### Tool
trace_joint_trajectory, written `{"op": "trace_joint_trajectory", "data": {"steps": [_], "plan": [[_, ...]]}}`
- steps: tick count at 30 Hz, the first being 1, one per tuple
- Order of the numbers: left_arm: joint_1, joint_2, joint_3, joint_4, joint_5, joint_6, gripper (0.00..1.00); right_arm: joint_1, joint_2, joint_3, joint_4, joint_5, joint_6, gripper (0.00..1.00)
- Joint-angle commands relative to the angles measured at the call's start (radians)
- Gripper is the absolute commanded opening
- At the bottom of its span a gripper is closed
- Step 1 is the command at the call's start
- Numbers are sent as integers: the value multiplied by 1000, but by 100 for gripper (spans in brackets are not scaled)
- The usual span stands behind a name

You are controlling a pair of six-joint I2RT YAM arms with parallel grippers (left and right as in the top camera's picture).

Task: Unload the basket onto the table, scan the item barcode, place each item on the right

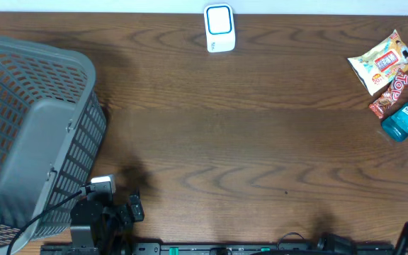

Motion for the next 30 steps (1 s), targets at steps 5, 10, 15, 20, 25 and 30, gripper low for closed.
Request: {"op": "trace_joint_trajectory", "data": {"steps": [5, 10, 15, 20, 25, 30], "plan": [[0, -6, 6, -13, -5, -2, 100, 56, -251, -524, 323, -96, 74, 99], [0, -6, 6, -13, -5, -2, 100, 62, -413, -854, 542, -97, 184, 99], [0, -6, 6, -13, -5, -2, 100, 61, -564, -1148, 748, -97, 259, 99], [0, -6, 6, -13, -5, -2, 100, 64, -549, -1304, 877, -107, 311, 99], [0, -6, 6, -13, -5, -2, 100, 95, -560, -1510, 1126, -101, 311, 99], [0, -6, 6, -13, -5, -2, 100, 131, -561, -1682, 1315, -49, 311, 99]]}}
